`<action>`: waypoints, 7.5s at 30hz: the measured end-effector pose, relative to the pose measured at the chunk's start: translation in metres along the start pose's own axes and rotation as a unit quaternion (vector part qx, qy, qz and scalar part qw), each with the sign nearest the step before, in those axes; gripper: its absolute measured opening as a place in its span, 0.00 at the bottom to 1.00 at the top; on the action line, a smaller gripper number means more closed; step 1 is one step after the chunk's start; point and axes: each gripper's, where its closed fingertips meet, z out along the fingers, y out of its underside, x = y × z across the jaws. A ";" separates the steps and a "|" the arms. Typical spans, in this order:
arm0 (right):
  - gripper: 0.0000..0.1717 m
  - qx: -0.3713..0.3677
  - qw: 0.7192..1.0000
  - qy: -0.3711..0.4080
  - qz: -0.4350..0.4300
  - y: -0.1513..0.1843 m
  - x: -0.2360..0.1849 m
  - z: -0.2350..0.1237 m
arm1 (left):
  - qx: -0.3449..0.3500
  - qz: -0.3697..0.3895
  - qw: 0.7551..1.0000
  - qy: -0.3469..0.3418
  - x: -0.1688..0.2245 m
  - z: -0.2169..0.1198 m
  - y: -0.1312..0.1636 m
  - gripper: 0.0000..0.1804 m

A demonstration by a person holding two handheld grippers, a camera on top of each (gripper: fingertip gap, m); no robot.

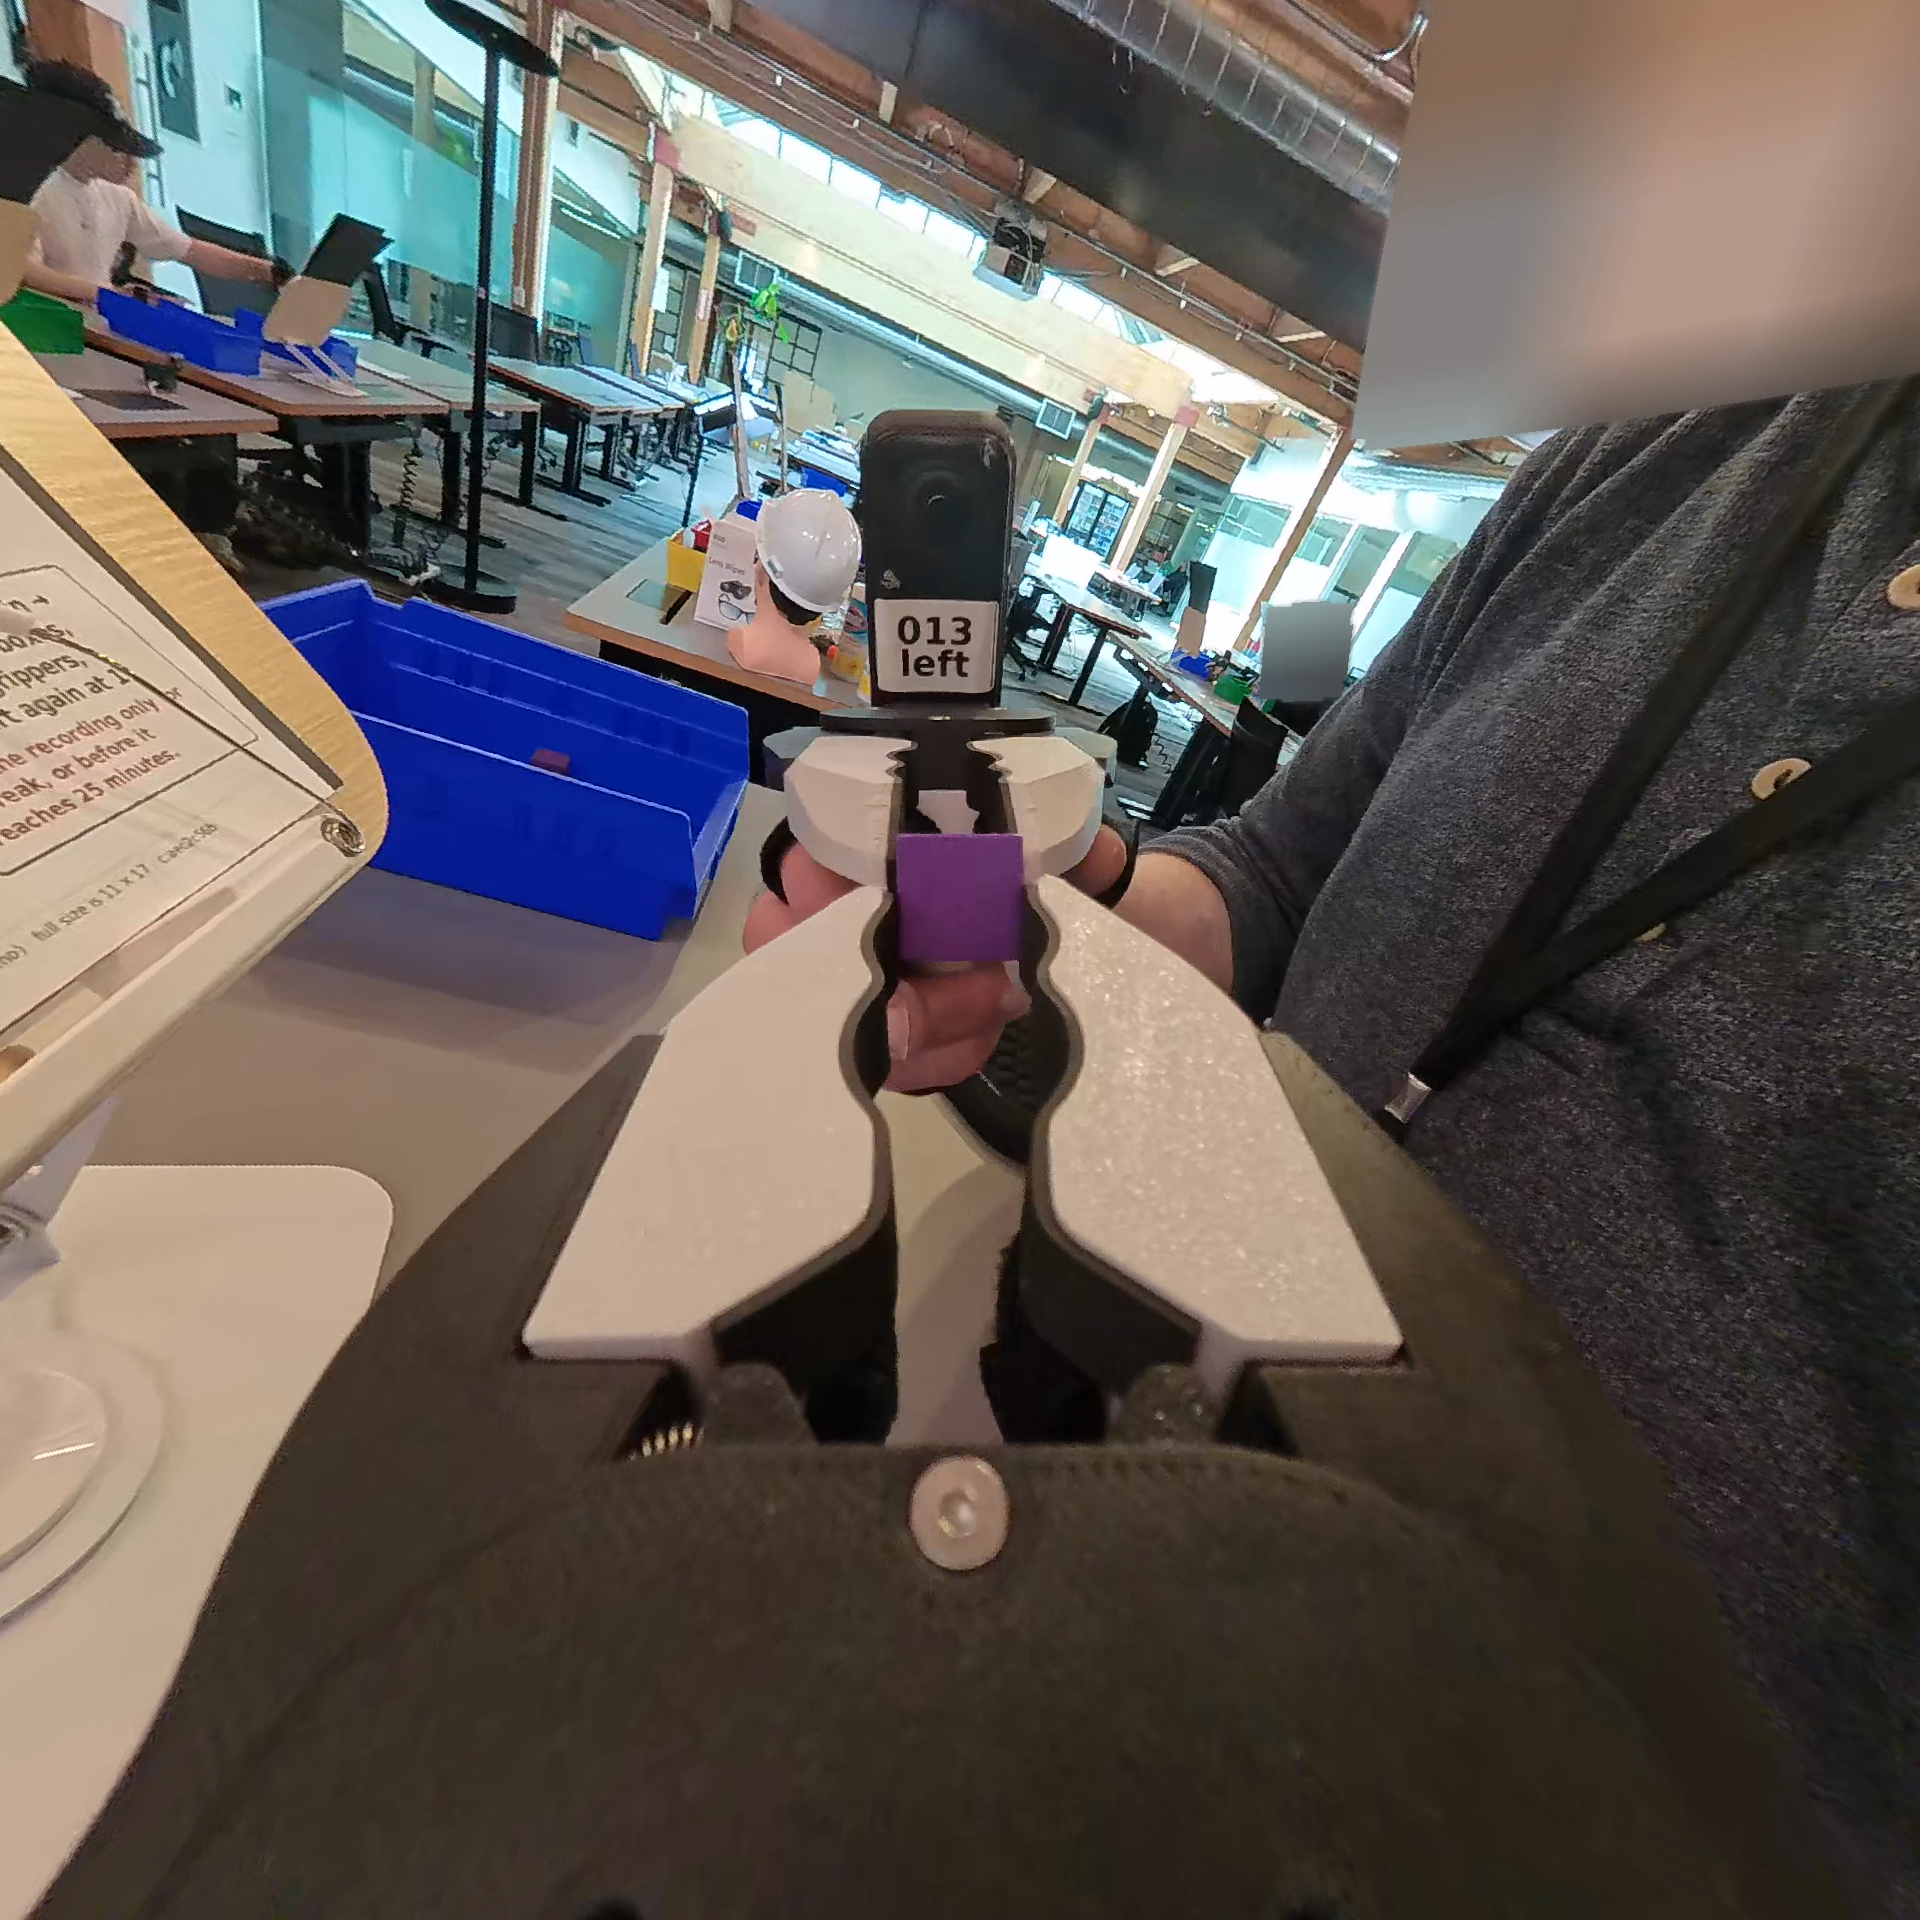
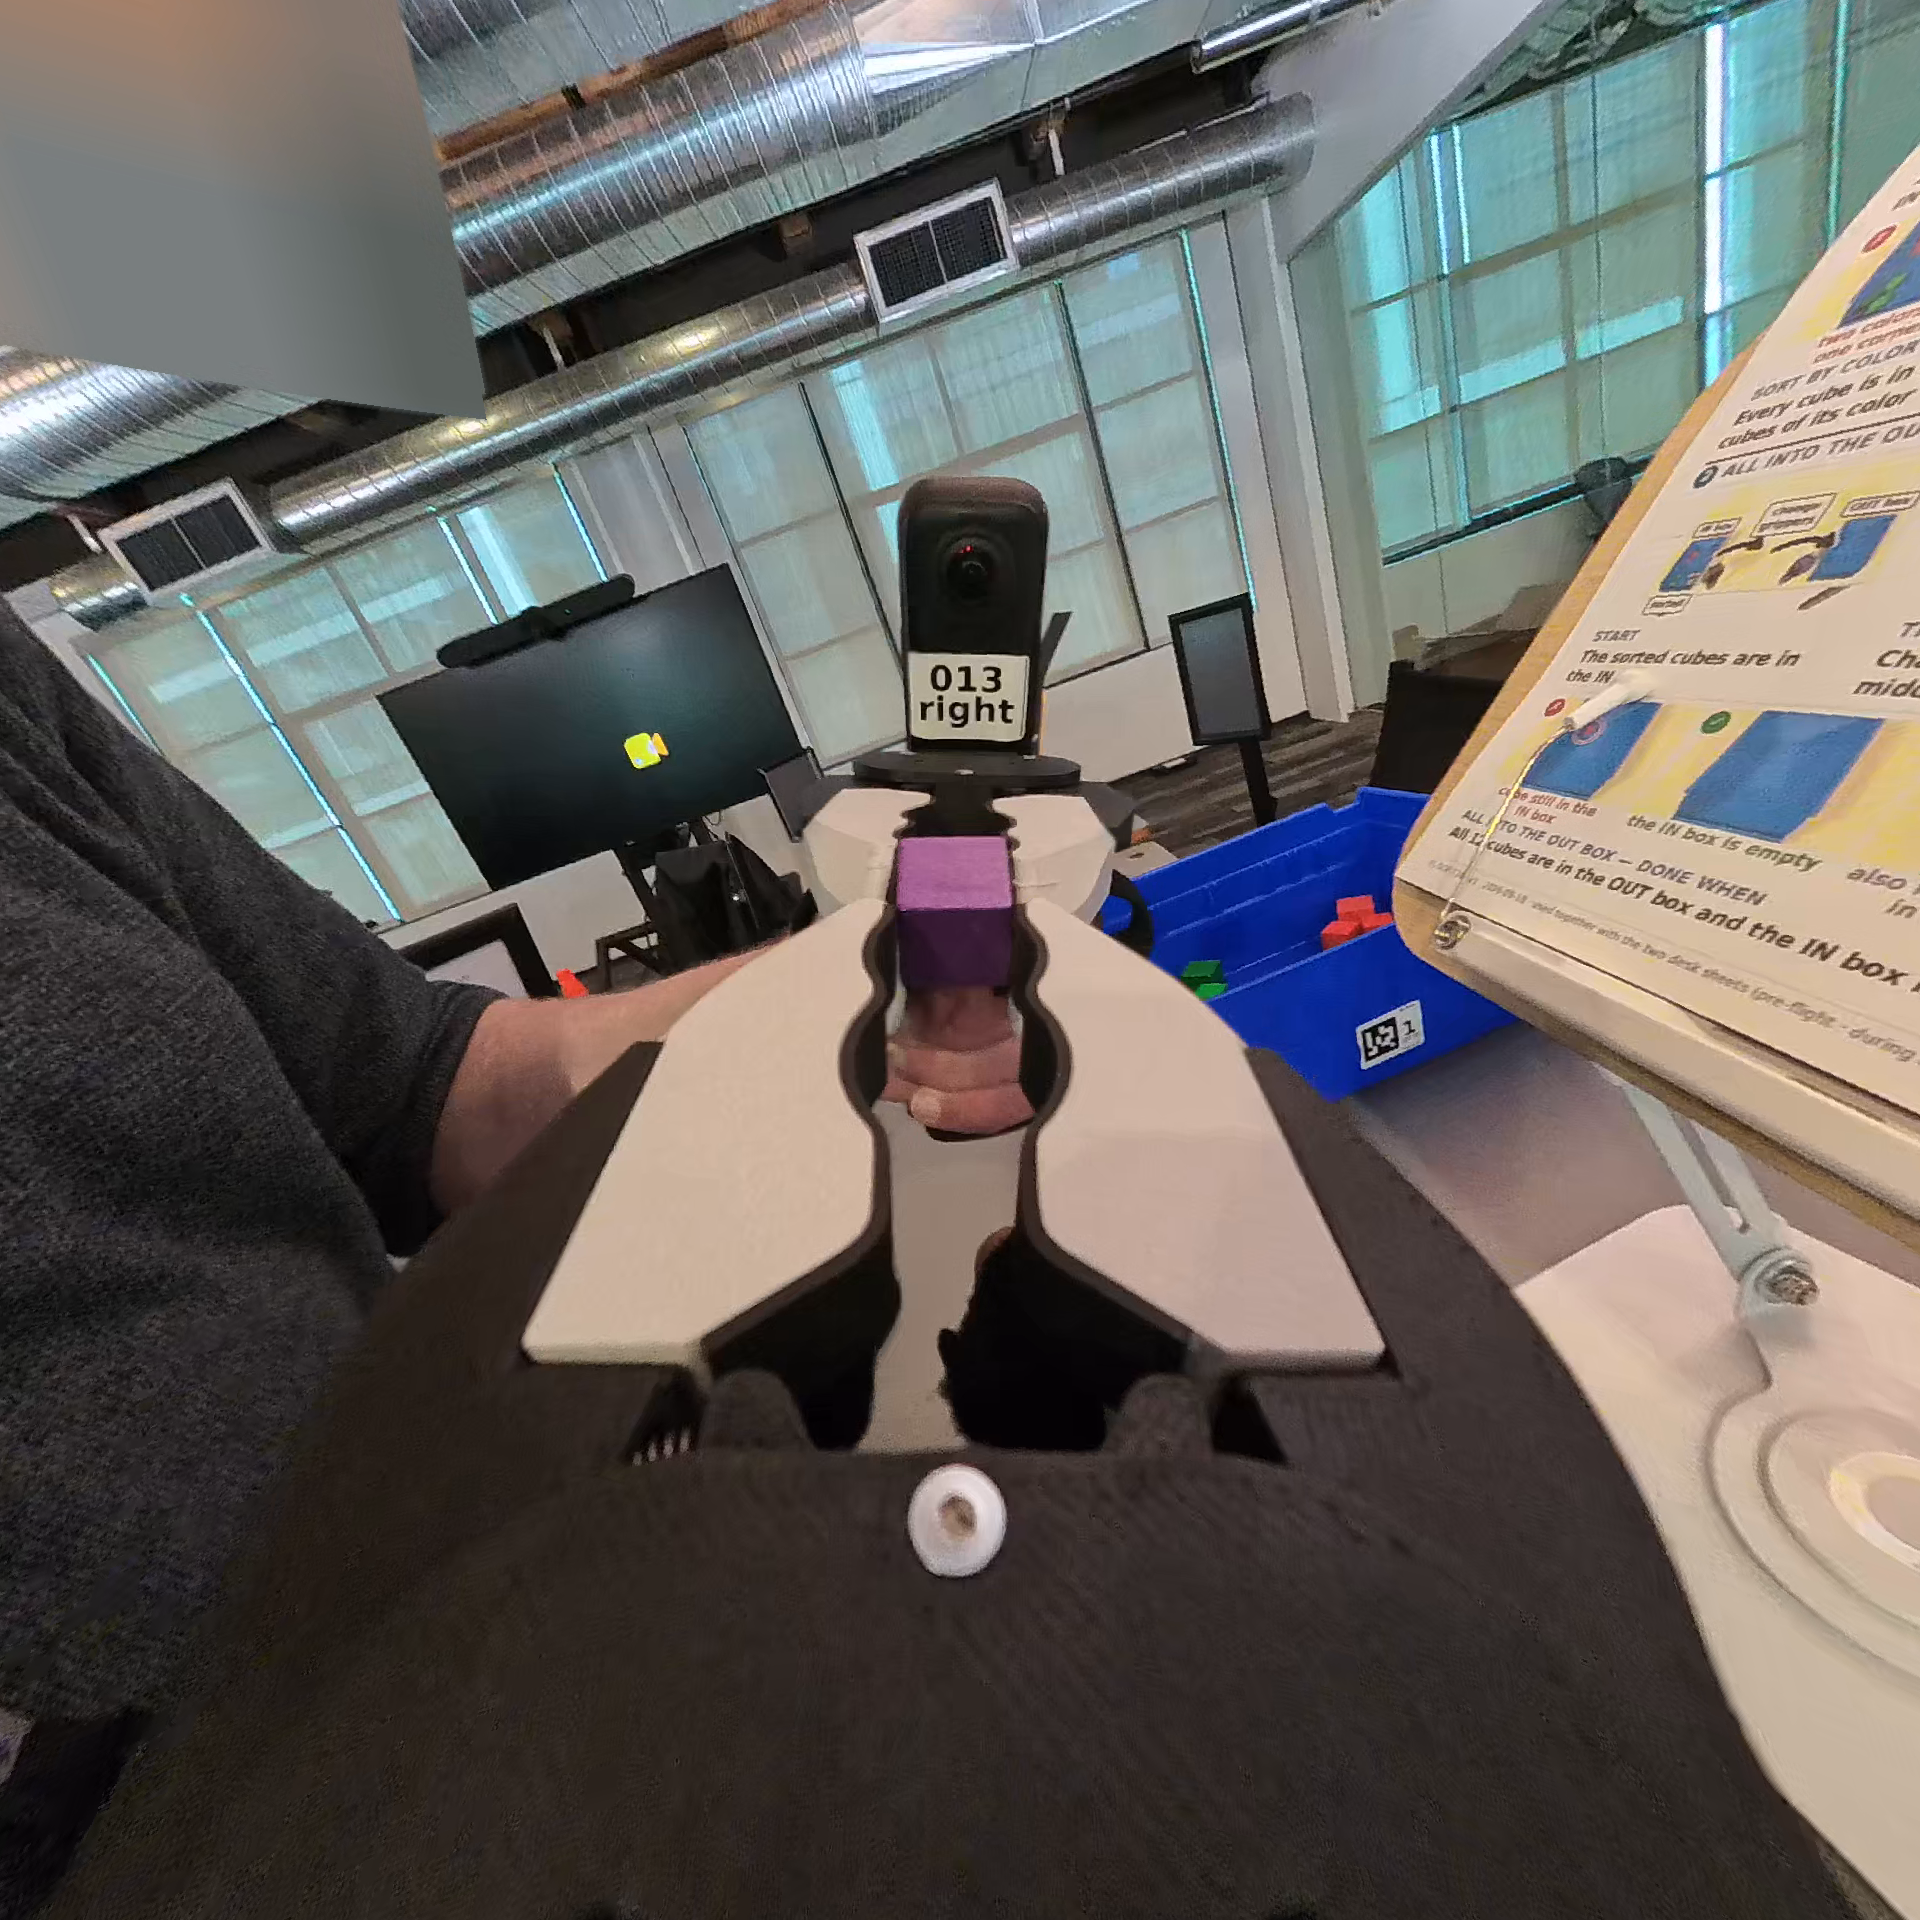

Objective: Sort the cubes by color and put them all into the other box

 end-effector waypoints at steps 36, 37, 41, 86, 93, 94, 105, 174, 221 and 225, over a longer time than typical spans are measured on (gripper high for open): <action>0.12 -0.043 0.794 0.604 -0.049 -0.059 0.214 -0.377 | 0.024 -0.042 0.956 -0.289 -0.057 -0.166 0.020 0.00; 0.12 -0.063 0.779 0.623 -0.037 -0.049 0.223 -0.390 | 0.029 -0.047 0.952 -0.301 -0.060 -0.175 0.023 0.00; 0.12 -0.100 0.740 0.665 0.005 -0.020 0.249 -0.422 | 0.006 -0.065 0.927 -0.369 -0.077 -0.209 0.043 0.00; 0.21 -0.155 0.743 0.647 -0.071 -0.032 0.206 -0.334 | -0.382 -0.125 0.854 -0.332 -0.163 -0.288 0.183 0.22; 0.21 -0.158 0.760 0.623 -0.095 -0.037 0.198 -0.304 | -0.424 -0.128 0.846 -0.297 -0.168 -0.282 0.195 0.15; 0.21 -0.159 0.761 0.621 -0.098 -0.037 0.197 -0.300 | -0.425 -0.126 0.847 -0.294 -0.169 -0.280 0.195 0.14; 0.20 -0.167 0.820 0.520 -0.172 -0.043 0.159 -0.228 | -0.322 -0.076 0.867 -0.374 -0.154 -0.296 0.135 0.12; 0.21 -0.146 0.695 0.704 -0.026 -0.015 0.266 -0.427 | 0.037 -0.020 0.928 -0.371 -0.084 -0.199 0.009 0.00; 0.16 -0.105 0.807 0.563 -0.146 -0.058 0.174 -0.277 | -0.340 -0.052 0.823 -0.451 -0.273 -0.328 0.119 0.15; 0.17 -0.104 0.840 0.492 -0.204 -0.067 0.146 -0.231 | -0.209 -0.055 0.860 -0.463 -0.228 -0.312 0.066 0.14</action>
